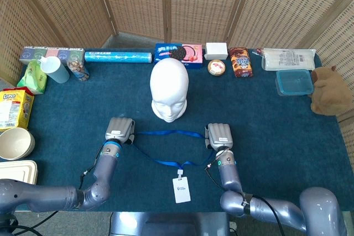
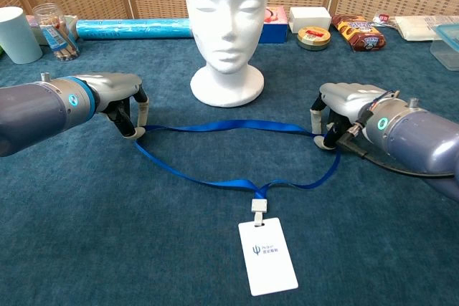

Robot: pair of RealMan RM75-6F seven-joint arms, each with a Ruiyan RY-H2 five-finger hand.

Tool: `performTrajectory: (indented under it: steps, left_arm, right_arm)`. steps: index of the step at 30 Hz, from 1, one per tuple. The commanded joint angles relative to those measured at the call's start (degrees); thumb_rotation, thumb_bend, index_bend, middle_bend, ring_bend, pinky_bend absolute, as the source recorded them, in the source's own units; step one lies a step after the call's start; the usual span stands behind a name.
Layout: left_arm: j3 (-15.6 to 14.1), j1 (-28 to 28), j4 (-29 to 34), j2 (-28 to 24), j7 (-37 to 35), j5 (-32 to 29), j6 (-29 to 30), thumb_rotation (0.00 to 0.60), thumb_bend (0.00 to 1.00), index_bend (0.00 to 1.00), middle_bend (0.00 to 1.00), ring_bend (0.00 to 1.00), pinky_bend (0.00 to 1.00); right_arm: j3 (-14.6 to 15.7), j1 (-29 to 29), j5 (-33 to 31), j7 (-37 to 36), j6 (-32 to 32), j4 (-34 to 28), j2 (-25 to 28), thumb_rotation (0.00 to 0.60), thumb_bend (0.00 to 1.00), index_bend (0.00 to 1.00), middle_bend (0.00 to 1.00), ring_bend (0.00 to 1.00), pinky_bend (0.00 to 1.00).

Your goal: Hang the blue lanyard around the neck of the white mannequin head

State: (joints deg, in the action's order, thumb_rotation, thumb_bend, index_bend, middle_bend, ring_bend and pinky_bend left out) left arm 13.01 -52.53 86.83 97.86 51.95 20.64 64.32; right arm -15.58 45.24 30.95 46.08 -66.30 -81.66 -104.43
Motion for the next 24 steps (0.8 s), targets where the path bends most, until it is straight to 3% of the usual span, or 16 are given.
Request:
performTrajectory:
  steps: [1, 14, 22, 24]
  left_arm:
    - [-0.07, -0.14, -0.22, 0.10, 0.06, -0.34, 0.00, 0.569, 0.43, 0.52, 0.97, 1.00, 1.00]
    - [-0.02, 0.66, 0.93, -0.82, -3.23, 1.84, 0.10, 0.567, 0.46, 0.54, 0.97, 1.00, 1.00]
    - [-1.38, 4.43, 7.01, -4.67, -9.26, 8.76, 2.74, 0.569, 0.46, 0.55, 0.97, 1.00, 1.00]
    - [-1.82, 6.32, 9.86, -6.39, -12.15, 12.23, 4.51, 0.569, 0.46, 0.55, 0.97, 1.00, 1.00]
  right_arm:
    - [0.00, -0.03, -0.09, -0.04, 0.04, 0.03, 0.05, 0.600, 0.50, 0.62, 0.97, 1.00, 1.00]
    - [-0.17, -0.36, 0.23, -1.08, 0.14, -0.55, 0.76, 0.600, 0.50, 0.62, 0.97, 1.00, 1.00]
    - [-0.46, -2.45, 3.61, -4.86, -1.35, -8.63, 4.85, 0.600, 0.50, 0.63, 0.98, 1.00, 1.00]
    - [-0.46, -3.38, 6.33, -6.53, -2.45, -13.31, 7.00, 0.600, 0.50, 0.63, 0.98, 1.00, 1.00]
